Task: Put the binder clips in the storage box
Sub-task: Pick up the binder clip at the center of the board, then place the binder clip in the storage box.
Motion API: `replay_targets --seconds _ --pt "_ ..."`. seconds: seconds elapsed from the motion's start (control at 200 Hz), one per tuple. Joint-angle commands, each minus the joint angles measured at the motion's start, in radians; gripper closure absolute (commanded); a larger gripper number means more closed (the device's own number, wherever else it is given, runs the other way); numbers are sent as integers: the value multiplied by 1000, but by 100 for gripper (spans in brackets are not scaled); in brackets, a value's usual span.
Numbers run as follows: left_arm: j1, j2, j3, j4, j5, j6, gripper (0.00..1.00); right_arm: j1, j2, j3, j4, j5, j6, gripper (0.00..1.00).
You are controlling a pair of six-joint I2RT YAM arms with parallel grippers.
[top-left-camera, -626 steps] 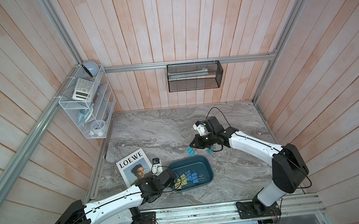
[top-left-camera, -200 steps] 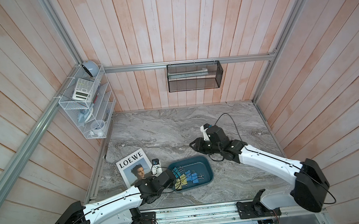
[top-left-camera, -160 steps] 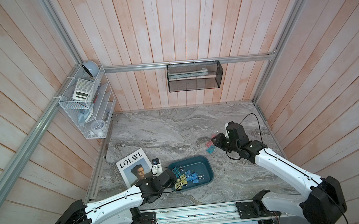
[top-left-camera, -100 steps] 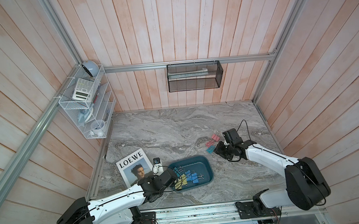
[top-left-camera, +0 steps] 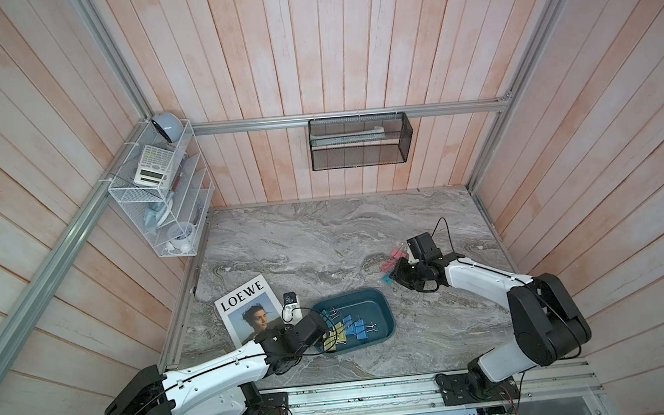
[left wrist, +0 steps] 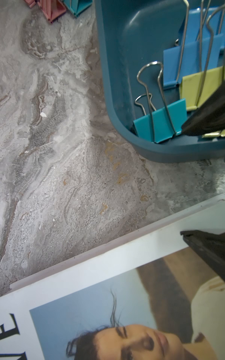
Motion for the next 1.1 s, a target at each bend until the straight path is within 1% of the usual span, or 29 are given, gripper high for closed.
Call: replay_targets --seconds 0.0,0.085,0.135,0.245,0.365,0.515,0.575,0.635,0.7,0.78,0.845,0.905,0.955,1.095 --pt "6 19 -4 -1 37 4 18 -7 31 30 1 -5 -18 77" --pt "6 17 -6 -3 36 4 18 -8 39 43 -17 9 -31 88" --pt "6 17 -6 -5 35 4 18 -9 35 48 -30 20 -43 100" --pt "6 17 -6 -8 33 5 18 -10 -6 46 -61 18 -60 100" --pt "6 19 -8 -2 34 5 18 -10 -86 59 -147 0 -108 100" --pt "6 27 -4 4 36 10 18 6 -194 93 -267 -90 -169 100" --pt "6 28 -4 6 36 10 18 37 -225 104 -276 -145 -184 100" --pt "6 27 -5 11 38 8 18 96 -233 112 -255 -202 -181 100" --pt "6 28 -7 14 39 8 18 172 -208 133 -225 -261 -177 100" --pt "6 32 -5 15 40 7 18 268 -155 170 -207 -279 -183 100" --pt "6 34 -6 17 40 4 18 325 -104 177 -152 -302 -169 100" --pt "6 36 -7 20 42 4 18 361 -50 182 -106 -316 -163 100" --pt "6 39 -5 19 42 5 18 382 -8 199 -103 -310 -175 100" --pt "6 38 -4 14 43 4 18 404 82 223 -71 -323 -199 100"
